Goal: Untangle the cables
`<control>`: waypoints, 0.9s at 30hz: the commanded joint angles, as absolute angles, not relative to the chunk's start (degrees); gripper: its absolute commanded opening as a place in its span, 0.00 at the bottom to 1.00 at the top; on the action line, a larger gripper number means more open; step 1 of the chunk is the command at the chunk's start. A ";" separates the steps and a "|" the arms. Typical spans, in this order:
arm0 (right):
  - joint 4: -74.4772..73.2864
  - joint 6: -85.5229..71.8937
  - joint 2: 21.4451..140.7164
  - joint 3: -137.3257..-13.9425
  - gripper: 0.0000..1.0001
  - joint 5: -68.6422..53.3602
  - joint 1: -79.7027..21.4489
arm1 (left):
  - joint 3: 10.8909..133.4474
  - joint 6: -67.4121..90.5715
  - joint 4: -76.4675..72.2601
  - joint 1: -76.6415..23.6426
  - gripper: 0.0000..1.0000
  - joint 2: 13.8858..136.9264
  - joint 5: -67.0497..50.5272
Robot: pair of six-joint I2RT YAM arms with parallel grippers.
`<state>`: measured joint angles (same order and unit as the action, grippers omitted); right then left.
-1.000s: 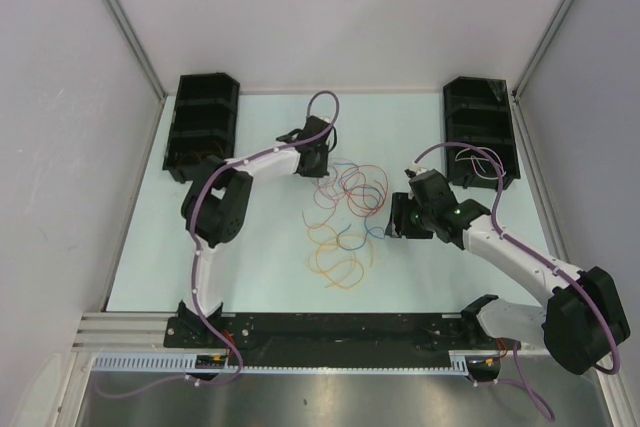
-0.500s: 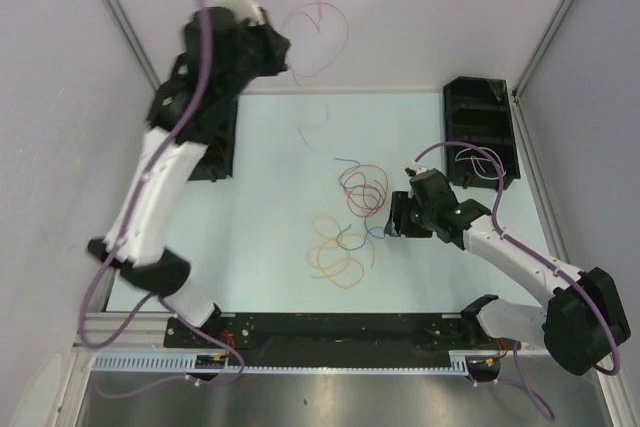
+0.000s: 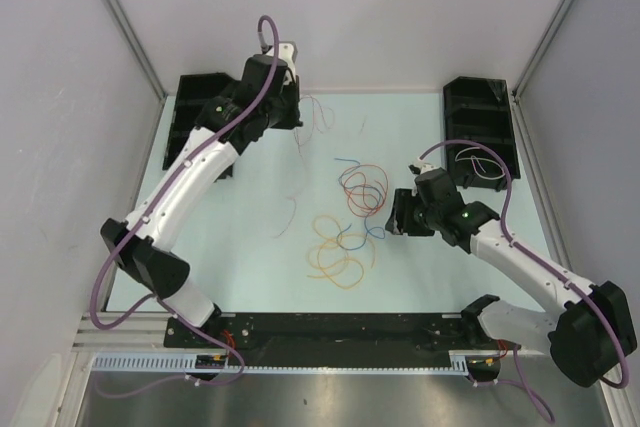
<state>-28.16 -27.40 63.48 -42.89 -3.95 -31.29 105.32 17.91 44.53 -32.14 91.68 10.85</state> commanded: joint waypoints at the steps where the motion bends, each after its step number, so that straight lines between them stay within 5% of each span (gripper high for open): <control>1: -29.62 -28.30 61.61 -45.26 0.57 -3.43 -31.55 | 106.35 17.14 44.03 -32.43 0.00 88.24 11.25; 18: -29.18 -27.25 61.70 -45.09 0.57 -3.34 -31.99 | 104.06 16.53 43.42 -32.17 0.00 89.91 22.93; 27: -24.27 -27.24 63.98 -42.38 0.57 -5.88 -31.99 | 117.04 16.26 47.28 -26.55 0.00 96.93 22.33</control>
<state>-28.36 -27.00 63.29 -43.09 -4.14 -31.70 109.71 17.43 46.22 -30.09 94.59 22.22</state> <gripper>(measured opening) 0.570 0.008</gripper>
